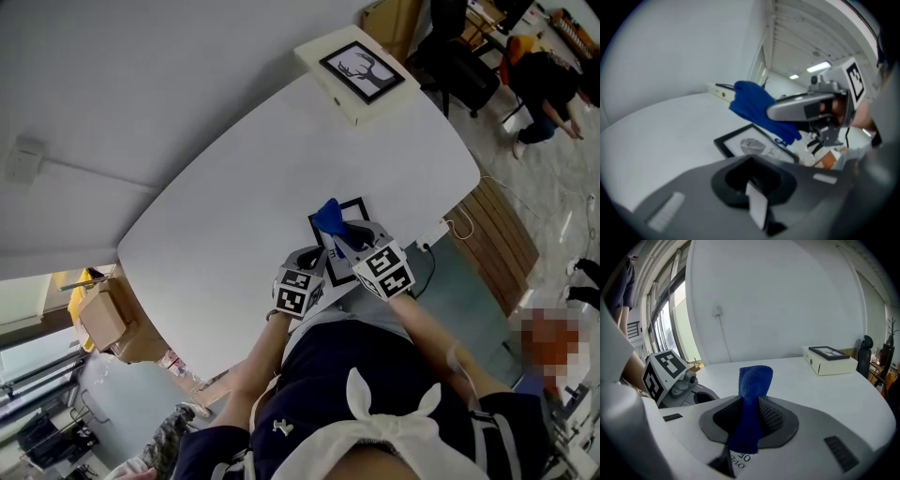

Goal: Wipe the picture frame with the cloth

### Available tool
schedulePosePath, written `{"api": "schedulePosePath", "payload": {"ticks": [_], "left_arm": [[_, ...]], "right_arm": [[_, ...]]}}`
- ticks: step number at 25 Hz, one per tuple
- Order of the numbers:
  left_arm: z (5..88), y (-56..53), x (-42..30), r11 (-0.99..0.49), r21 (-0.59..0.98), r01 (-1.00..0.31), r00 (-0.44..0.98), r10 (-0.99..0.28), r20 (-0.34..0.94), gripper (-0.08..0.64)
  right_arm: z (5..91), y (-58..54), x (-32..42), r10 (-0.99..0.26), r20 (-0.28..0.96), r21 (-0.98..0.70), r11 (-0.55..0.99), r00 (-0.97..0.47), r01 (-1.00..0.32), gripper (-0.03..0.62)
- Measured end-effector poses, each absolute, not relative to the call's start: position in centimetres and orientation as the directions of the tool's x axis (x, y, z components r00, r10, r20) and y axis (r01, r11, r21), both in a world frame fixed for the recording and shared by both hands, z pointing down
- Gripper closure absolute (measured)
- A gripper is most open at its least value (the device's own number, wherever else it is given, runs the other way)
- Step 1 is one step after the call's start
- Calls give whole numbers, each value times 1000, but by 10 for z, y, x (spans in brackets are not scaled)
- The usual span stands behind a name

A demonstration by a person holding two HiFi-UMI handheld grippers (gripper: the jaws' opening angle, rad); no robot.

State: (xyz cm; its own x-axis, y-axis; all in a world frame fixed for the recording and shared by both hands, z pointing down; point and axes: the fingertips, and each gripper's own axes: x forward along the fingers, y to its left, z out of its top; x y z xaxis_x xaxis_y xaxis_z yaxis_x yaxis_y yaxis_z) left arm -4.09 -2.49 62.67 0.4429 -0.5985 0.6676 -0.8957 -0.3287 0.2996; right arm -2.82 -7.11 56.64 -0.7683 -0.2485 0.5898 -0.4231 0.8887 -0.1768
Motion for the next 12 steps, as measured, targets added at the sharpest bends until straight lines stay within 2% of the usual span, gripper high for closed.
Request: {"api": "schedulePosePath", "payload": {"ticks": [12], "left_arm": [[645,-29,-42,-333,318,-887,457,-544,703,555]], "right_arm": [[608,-77,-46,-195,663,-155,909,-723,-386,500]]}}
